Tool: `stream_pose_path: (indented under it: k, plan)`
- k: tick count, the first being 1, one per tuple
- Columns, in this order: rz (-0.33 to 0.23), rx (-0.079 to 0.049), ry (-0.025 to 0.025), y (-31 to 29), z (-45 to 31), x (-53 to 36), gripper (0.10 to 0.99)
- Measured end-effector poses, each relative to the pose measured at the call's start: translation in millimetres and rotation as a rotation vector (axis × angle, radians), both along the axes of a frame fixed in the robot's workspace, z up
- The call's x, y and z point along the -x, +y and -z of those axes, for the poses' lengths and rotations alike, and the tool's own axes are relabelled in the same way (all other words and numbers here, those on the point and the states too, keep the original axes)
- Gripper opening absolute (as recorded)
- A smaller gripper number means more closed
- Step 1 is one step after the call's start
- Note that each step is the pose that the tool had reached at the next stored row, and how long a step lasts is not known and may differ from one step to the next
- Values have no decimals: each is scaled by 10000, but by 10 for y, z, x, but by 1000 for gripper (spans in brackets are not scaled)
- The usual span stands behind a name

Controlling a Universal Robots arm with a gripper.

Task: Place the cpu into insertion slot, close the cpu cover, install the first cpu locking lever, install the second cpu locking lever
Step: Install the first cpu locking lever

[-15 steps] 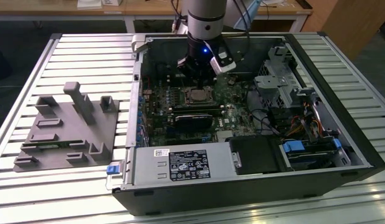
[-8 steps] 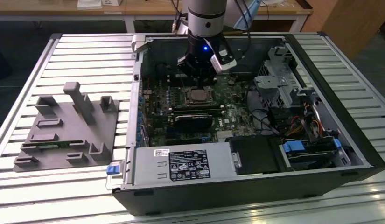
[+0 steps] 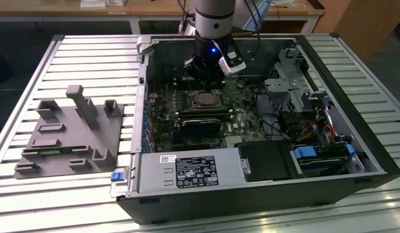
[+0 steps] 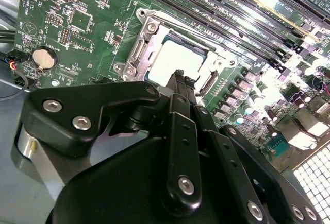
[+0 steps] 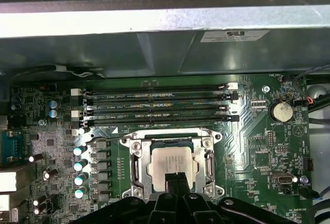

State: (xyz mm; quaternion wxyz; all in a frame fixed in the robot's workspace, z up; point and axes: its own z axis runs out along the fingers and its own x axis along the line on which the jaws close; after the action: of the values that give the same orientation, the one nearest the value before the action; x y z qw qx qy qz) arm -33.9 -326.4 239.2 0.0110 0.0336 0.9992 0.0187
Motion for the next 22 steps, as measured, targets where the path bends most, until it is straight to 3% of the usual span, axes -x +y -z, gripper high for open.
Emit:
stream_pose_path:
  k: [10,22]
  plan:
    - [-1,0,-2,0,0,118,106]
    - [-2,-1,-42,0,0,378,106]
